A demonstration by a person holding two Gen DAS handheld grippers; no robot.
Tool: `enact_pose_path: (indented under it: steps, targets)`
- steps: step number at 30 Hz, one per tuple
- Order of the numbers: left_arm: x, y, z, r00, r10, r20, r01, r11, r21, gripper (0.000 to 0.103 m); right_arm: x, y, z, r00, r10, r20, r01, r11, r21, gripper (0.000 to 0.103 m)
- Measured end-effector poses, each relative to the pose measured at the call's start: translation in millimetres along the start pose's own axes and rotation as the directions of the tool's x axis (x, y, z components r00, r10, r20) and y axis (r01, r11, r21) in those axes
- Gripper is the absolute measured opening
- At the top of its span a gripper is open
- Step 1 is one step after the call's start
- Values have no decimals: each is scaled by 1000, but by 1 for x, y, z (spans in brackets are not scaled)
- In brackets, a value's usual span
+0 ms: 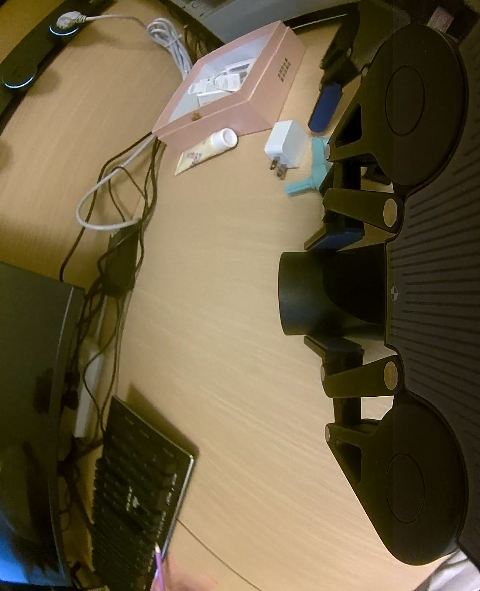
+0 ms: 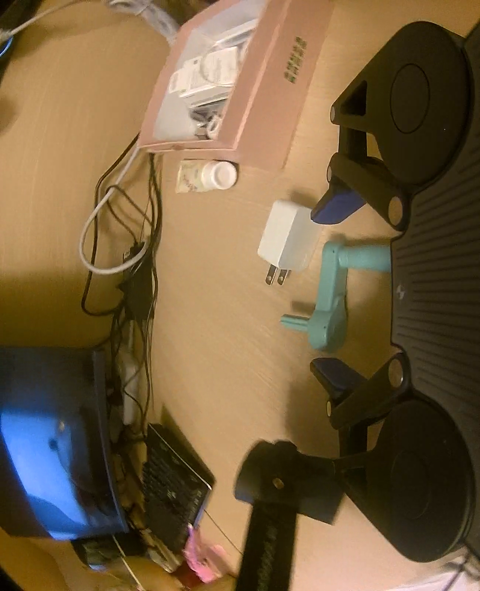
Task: Organize rigid objects
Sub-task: 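Grasp the teal crank-shaped part with the right gripper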
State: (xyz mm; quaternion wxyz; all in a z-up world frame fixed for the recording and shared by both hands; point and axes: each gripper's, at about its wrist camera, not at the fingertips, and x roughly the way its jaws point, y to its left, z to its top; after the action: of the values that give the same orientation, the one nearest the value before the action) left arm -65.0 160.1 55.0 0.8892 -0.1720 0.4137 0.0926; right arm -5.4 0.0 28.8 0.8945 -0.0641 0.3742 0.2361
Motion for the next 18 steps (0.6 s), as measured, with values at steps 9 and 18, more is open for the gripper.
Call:
enact_pose_path:
  steps: [9,18]
  targets:
    - [-4,2,-7,1000,-18,-14,18,1000,6,52,9,-5,-6,1000,-4,-15,5,1000,25,75]
    - [3,-25,-22,982,-163,-92,173,978,117,52,-26,-20,-5,1000,-17,23,18,998,-64,71]
